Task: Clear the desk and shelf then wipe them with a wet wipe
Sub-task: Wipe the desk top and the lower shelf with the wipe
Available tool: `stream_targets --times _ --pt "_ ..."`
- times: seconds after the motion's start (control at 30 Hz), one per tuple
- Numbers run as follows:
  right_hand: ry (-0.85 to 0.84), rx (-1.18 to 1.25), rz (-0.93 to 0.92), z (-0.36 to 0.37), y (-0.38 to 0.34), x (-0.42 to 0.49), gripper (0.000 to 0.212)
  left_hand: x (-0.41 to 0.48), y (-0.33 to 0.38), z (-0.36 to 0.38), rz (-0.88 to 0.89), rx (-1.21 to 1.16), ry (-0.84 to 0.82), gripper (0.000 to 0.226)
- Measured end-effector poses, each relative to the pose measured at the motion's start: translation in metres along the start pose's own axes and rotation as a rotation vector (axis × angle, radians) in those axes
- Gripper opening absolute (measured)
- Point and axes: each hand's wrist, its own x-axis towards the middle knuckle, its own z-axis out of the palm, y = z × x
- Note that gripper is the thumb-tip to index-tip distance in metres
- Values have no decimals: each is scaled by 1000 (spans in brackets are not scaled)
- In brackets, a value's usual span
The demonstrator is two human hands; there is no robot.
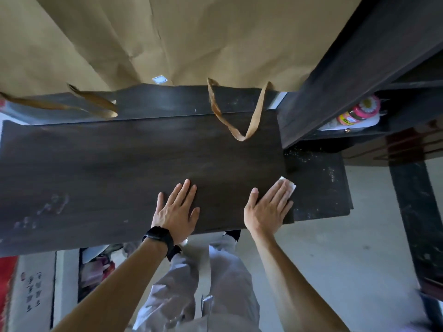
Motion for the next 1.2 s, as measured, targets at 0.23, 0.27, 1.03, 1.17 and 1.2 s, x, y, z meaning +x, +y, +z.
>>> stream_targets --times 0.23,0.27,1.03,1.17,1.2 --pt "-57 -46 -348 11 -68 -88 76 -64 -98 12 -189 -59 89 67" --pt "-94 -53 -487 17 -90 -105 75 -74 -114 13 -229 -64 92 67" --pt "-140 35 -892 75 -316 -197 68 -183 -291 25 -715 -260 217 69" --pt "-300 -39 -1345 99 -373 -258 66 -195 -326 27 -798 -259 208 70" --pt "-317 -96 -1465 105 -379 -274 65 -196 -331 26 -817 -264 205 70"
